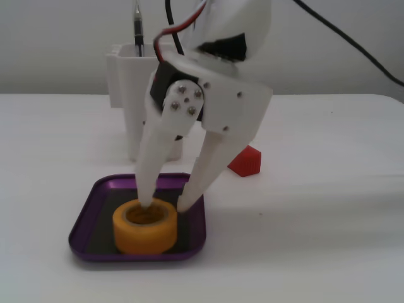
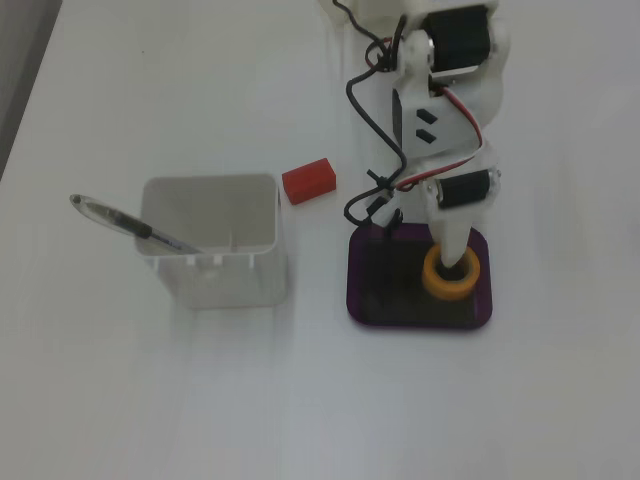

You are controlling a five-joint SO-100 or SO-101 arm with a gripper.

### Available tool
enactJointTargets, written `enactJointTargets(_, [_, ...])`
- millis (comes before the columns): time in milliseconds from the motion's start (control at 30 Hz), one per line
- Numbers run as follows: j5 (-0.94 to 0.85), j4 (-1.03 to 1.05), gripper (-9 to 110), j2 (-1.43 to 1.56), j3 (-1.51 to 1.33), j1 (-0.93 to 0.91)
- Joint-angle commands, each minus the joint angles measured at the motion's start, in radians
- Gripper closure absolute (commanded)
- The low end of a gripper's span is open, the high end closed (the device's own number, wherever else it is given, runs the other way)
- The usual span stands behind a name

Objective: Grab up the yellow tape and put it in the box.

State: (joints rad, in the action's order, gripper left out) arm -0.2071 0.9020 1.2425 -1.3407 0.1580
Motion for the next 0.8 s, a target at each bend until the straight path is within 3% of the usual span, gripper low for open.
enactJointTargets(0, [-0.003,0.114,91,0.120,0.106,0.003])
enactJointTargets(433, [0.008,0.560,91,0.540,0.198,-0.002])
enactJointTargets(600, [0.012,0.709,91,0.733,0.081,0.003])
enactJointTargets(767, [0.011,0.715,91,0.974,-0.163,-0.003])
